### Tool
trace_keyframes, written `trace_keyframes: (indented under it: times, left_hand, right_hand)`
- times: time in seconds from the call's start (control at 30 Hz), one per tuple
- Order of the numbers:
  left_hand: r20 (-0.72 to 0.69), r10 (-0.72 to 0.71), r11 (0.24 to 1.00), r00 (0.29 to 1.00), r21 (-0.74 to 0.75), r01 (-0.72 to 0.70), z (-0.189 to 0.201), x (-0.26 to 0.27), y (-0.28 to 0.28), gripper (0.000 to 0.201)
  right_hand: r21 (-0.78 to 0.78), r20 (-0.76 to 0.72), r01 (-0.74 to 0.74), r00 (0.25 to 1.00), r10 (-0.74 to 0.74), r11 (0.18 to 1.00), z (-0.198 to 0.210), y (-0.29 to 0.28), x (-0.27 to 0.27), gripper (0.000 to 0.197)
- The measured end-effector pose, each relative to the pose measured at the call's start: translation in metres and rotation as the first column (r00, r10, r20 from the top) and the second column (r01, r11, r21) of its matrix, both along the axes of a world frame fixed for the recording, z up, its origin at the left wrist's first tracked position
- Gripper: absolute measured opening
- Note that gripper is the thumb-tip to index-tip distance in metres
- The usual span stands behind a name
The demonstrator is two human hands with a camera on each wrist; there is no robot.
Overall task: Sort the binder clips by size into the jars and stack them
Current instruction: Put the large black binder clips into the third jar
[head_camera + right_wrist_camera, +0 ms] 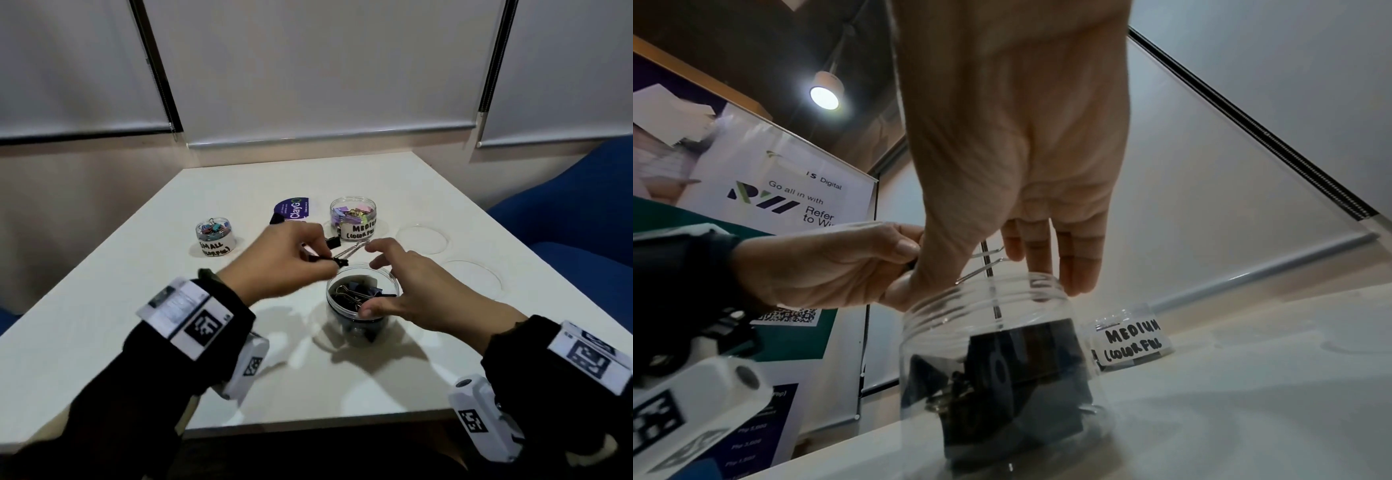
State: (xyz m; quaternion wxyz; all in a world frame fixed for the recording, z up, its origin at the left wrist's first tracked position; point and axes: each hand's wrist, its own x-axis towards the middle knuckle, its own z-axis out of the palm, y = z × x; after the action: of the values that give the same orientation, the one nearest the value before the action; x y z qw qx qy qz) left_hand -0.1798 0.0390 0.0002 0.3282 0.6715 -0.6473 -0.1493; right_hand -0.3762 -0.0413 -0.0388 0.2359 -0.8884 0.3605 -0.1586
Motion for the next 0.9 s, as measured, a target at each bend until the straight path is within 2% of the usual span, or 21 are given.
trace_keyframes:
  times: [0.2, 0.3, 0.37, 0.47, 0.53, 0.67, 0.73, 0.8, 0.9]
  left_hand:
    - [0.16, 0.017, 0.998, 0.987, -0.057, -0.008, -0.024, -0.015, -0.001, 0.014]
    - [0.259, -0.028, 0.996, 0.965, -0.069, 0.047, -0.03, -0.022, -0.002, 0.019]
    - [0.275, -0.078, 0.994, 0.958, -0.051, 0.096, -0.031, -0.023, -0.001, 0.018]
    - [0.337, -0.094, 0.994, 0.937, -0.021, 0.108, -0.031, -0.022, 0.0, 0.016]
    - [0.363, -0.081, 0.994, 0.928, -0.036, 0.101, -0.031, -0.024, 0.002, 0.016]
    - [0.366, -0.095, 0.99, 0.926, -0.061, 0.126, -0.027, -0.029, -0.001, 0.016]
    - [0.376, -0.127, 0.989, 0.918, -0.02, 0.144, -0.026, -0.032, -0.005, 0.017]
    - [0.457, -0.158, 0.987, 0.875, 0.068, 0.143, -0.027, -0.035, -0.007, 0.022]
    - [0.573, -0.174, 0.983, 0.801, 0.155, 0.102, -0.026, -0.035, -0.008, 0.037]
  right_hand:
    - [-0.01, 0.025, -0.004, 1.0, 0.004, 1.0, 0.003, -0.002, 0.001, 0.079]
    - [-0.045, -0.031, -0.048, 0.998, 0.046, 0.998, 0.005, -0.001, 0.002, 0.076]
    - [-0.086, -0.096, -0.077, 0.993, 0.068, 0.993, 0.006, -0.003, 0.003, 0.066]
    - [-0.069, -0.121, -0.078, 0.99, 0.07, 0.995, 0.007, -0.006, 0.005, 0.057]
    - [-0.067, -0.105, -0.075, 0.992, 0.067, 0.995, 0.008, -0.007, 0.003, 0.063]
    - [-0.063, -0.103, -0.069, 0.993, 0.062, 0.996, 0.011, -0.005, -0.001, 0.087]
    - [-0.065, -0.122, -0.071, 0.991, 0.063, 0.995, 0.012, -0.005, 0.001, 0.096]
    - [-0.073, -0.152, -0.062, 0.987, 0.05, 0.995, 0.011, -0.005, 0.003, 0.1]
    - [-0.073, -0.199, -0.05, 0.979, 0.034, 0.996, 0.012, -0.004, 0.004, 0.097]
